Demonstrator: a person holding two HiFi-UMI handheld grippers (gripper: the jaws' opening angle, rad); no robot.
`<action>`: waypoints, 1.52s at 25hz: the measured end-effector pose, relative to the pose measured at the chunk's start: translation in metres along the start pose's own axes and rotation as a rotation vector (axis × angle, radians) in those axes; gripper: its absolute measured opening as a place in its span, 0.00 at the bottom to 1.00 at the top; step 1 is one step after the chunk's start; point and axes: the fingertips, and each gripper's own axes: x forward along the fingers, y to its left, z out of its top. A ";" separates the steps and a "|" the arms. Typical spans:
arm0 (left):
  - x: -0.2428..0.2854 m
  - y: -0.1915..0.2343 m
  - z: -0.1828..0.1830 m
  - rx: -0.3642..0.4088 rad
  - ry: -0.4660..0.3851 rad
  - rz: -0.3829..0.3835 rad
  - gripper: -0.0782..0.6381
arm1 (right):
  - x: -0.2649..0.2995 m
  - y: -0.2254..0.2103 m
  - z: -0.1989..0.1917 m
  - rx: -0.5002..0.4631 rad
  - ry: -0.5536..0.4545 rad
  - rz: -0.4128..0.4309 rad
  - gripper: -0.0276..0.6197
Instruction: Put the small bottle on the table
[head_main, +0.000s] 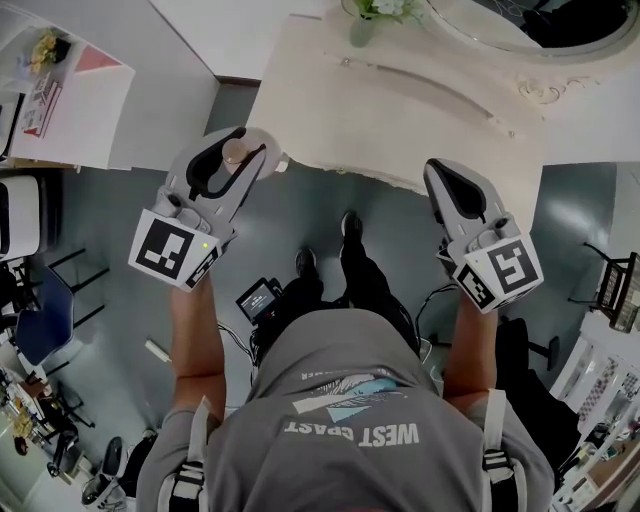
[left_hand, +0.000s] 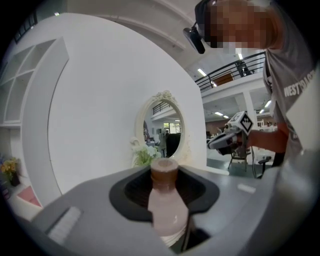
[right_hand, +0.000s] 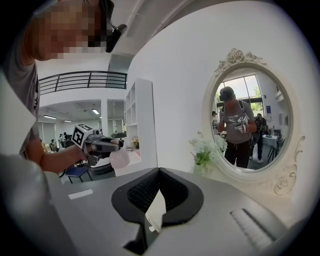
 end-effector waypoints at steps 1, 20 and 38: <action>0.003 0.004 -0.005 -0.007 0.004 0.007 0.29 | 0.005 -0.002 -0.004 0.002 0.007 0.008 0.05; 0.063 0.062 -0.105 -0.156 0.090 0.075 0.29 | 0.079 -0.019 -0.049 0.037 0.103 0.105 0.05; 0.117 0.092 -0.197 -0.258 0.164 0.071 0.29 | 0.129 -0.037 -0.095 0.074 0.180 0.139 0.05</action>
